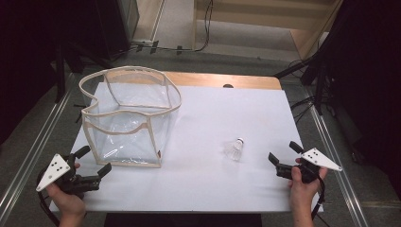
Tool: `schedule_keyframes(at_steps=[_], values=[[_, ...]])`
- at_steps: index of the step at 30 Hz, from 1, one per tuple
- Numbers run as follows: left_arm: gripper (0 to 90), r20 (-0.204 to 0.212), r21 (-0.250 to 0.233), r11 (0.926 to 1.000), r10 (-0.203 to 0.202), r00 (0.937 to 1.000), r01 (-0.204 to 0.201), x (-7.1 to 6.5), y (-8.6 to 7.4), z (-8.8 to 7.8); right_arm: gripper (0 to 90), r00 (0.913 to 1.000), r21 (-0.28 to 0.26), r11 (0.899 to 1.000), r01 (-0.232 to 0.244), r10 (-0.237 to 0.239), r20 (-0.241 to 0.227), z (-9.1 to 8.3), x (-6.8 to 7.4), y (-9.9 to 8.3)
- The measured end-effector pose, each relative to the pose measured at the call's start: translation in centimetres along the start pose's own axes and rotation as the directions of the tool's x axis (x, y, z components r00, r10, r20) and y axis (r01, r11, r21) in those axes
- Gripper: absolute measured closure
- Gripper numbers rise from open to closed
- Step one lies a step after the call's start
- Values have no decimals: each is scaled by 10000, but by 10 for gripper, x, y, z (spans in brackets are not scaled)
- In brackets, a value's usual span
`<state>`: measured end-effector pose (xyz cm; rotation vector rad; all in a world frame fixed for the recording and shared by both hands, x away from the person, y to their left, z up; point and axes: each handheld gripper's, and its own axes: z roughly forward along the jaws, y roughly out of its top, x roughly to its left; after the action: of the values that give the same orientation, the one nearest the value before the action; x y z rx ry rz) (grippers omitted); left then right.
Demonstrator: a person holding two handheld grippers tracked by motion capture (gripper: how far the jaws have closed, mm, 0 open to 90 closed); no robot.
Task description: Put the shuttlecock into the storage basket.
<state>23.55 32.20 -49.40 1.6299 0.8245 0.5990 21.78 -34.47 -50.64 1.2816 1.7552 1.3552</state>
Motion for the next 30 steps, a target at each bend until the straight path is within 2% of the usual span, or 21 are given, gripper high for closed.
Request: schedule_keyframes(at_steps=[6,9,11,12,14,15,18,20,23,26,30], values=[[0,-8,-1,10000,3,10000,-3,0,0,0,0,9998,-9,9999,140,-140,-150,1,6,5],[0,-25,4,10000,-6,10000,6,0,0,0,12,9991,44,9998,195,-193,-367,1,9,8],[0,-32,5,10000,-5,10000,5,0,0,0,152,9993,16,9996,272,-272,-245,0,12,10],[0,-38,14,10000,-6,10000,6,0,0,0,191,9991,29,9996,265,-264,-327,0,14,11],[0,-22,25,10000,0,10000,0,0,0,0,408,9982,375,9986,371,-353,-479,2,15,13],[0,-4,54,10000,18,10000,-18,0,0,0,468,9971,509,9971,560,-531,-554,4,17,13],[0,17,88,10000,8,10000,-8,-1,-1,1,669,9909,943,9915,891,-787,-1089,8,20,14],[0,6,109,9999,9,10000,-9,-1,-1,1,781,9849,1303,9845,1171,-982,-1428,11,23,15],[0,5,117,9999,8,10000,-8,-1,-1,1,869,9798,1953,9678,1591,-1305,-1514,17,27,18],[0,-5,136,9999,37,10000,-37,-2,-1,1,874,9761,2395,9533,1843,-1490,-1581,22,32,18],[0,0,140,9999,35,10000,-35,-1,-1,1,875,9683,2975,9258,2333,-1933,-1580,30,39,18]])
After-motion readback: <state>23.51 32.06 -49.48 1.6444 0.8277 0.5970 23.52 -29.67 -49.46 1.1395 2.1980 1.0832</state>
